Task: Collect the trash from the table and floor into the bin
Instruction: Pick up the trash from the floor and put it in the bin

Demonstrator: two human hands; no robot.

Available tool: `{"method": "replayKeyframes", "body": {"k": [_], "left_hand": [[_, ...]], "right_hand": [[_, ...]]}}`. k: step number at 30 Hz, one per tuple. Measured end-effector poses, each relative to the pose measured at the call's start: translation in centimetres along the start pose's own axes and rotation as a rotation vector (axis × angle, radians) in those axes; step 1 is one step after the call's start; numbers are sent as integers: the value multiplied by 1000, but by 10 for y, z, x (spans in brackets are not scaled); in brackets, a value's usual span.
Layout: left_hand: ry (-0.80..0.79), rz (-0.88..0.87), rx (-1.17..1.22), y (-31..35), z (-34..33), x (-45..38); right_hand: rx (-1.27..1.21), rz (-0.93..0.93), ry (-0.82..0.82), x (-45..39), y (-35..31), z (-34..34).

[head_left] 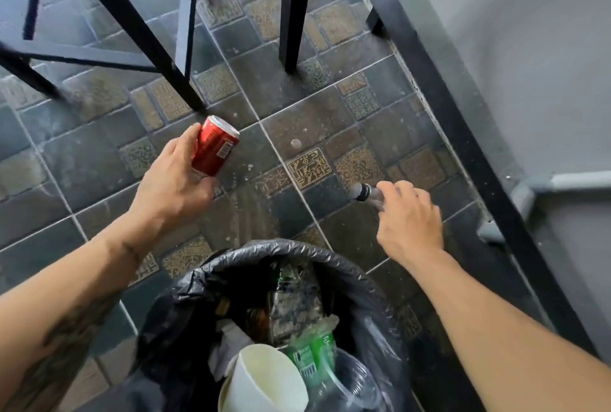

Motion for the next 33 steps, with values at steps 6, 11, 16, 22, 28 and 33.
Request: {"method": "replayKeyframes", "body": {"k": [6, 11, 16, 22, 28, 33], "left_hand": [[157, 51, 382, 64, 90, 59], [120, 165, 669, 87, 108, 145], [149, 301, 649, 89, 71, 231], [-9, 311, 340, 64, 27, 272], [99, 231, 86, 58, 42, 285], [98, 174, -18, 49, 46, 300]], "right_hand": [[-496, -80, 156, 42, -24, 103], [-756, -61, 229, 85, -46, 166], [-689, 105, 90, 142, -69, 169], [-316, 163, -175, 189, -81, 119], [-330, 133, -221, 202, -65, 109], [-356, 105, -239, 209, -45, 107]]}}
Point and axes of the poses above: each hand's wrist, its own x-axis away from the middle knuckle, its own z-axis out of the back of the hand, y = z × x, the point moved 4 cm from there along -x, towards the middle knuckle, and after that the axes turned 1 degree about y, right-handed, at the moved point
